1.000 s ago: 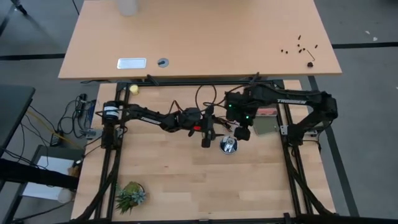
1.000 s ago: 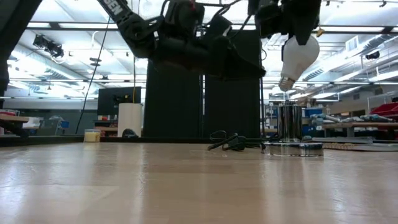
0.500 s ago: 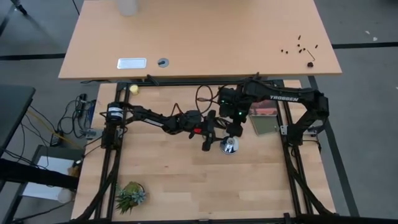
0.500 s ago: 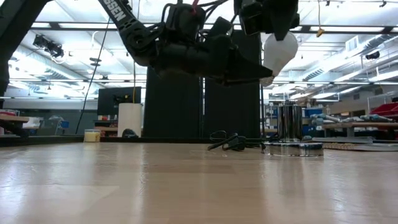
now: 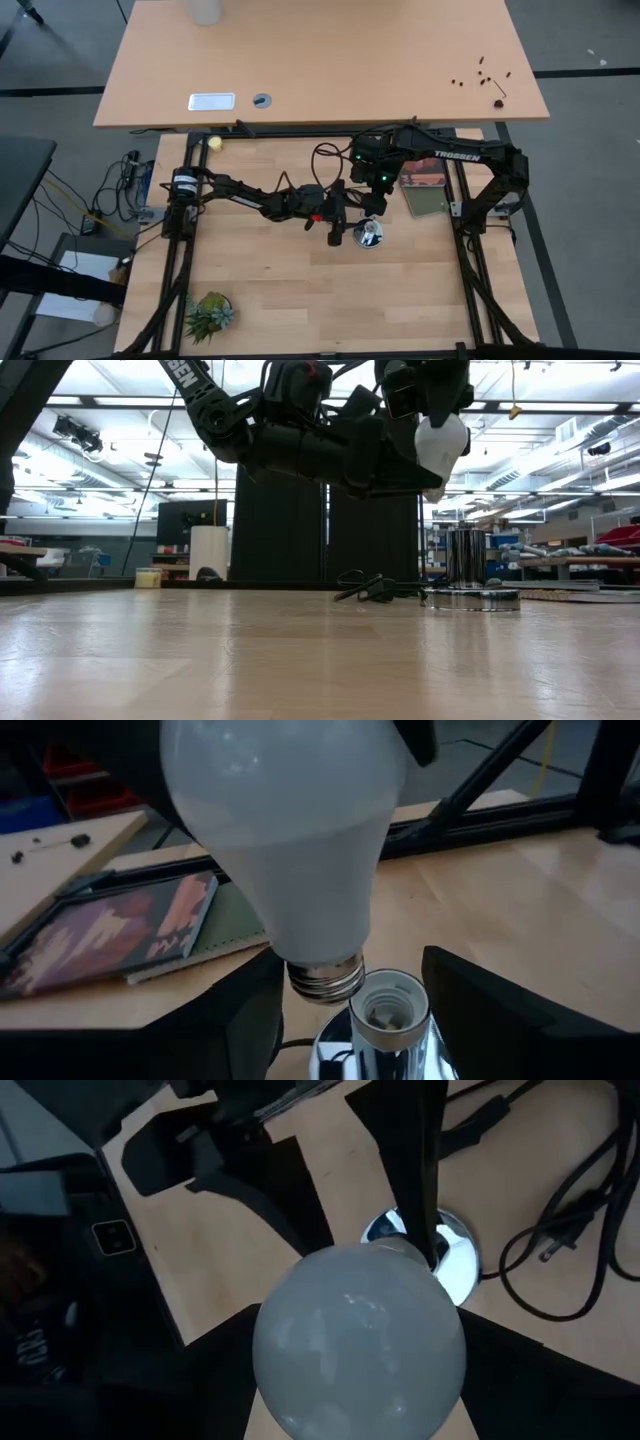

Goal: Screw lightbulb
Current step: Insert the lightbulb into the silver lamp

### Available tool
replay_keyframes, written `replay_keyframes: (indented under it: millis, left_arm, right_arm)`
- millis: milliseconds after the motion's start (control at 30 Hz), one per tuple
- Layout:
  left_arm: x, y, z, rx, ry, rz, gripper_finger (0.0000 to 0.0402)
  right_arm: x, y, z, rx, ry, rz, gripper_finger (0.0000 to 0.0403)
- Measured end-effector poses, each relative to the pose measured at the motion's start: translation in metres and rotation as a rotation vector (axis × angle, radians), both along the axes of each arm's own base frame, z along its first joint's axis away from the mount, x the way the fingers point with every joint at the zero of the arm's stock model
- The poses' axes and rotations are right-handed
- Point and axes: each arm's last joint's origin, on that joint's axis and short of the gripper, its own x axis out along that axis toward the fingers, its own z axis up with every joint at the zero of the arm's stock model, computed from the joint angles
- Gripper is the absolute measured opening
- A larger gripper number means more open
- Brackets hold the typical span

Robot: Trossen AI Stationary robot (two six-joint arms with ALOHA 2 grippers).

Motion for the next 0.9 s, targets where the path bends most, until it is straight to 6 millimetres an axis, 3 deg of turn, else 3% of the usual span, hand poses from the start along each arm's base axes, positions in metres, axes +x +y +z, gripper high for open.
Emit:
replay_keyframes:
  millis: [267, 533, 900]
  left_arm:
    - [-0.002, -0.01, -0.008, -0.106, 0.105, -0.05, 0.0241]
    - [-0.004, -0.039, -0.011, 0.08, 0.121, -0.006, 0.0241]
    - [0.002, -0.045, -0.038, 0.033, 0.105, 0.046, 0.0241]
  right_arm:
    - [-0.002, 0.014, -0.002, -0.057, 0.07, 0.021, 0.0288]
    - [-0.002, 0.026, -0.002, -0.03, 0.077, 0.087, 0.0288]
    - [0.0, 0.027, -0.035, -0.021, 0.08, 0.116, 0.0288]
